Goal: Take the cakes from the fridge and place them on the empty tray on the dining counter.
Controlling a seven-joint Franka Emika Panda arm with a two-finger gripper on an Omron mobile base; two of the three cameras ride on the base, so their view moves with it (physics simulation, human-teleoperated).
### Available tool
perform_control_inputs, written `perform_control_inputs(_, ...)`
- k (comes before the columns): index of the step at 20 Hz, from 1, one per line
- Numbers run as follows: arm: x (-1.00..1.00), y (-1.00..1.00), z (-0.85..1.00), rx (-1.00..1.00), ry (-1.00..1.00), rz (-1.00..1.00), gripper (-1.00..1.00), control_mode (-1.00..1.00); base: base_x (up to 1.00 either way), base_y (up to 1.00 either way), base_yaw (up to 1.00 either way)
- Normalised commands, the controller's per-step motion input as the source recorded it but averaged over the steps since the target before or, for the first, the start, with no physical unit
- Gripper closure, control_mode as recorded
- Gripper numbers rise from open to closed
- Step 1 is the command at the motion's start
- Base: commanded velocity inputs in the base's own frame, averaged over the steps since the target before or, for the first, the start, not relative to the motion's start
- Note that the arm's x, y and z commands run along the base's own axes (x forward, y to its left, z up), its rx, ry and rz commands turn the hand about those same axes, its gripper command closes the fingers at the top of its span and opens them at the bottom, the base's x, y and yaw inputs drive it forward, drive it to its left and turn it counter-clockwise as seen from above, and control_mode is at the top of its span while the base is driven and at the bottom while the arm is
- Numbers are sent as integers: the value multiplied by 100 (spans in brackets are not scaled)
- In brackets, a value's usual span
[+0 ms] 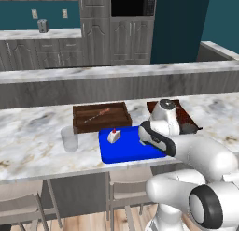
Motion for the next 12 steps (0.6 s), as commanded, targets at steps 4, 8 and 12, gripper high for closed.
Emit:
perform_control_inputs(4, 41, 0, -47, 0, 1, 0, 100, -100, 0, 0, 0)
perform_control_inputs(8, 38, 0, -46, 0, 2, 0, 100, -100, 0, 0, 0)
perform_control_inputs(12, 29, 0, -16, 0, 1, 0, -100, -100, 0, 0, 0)
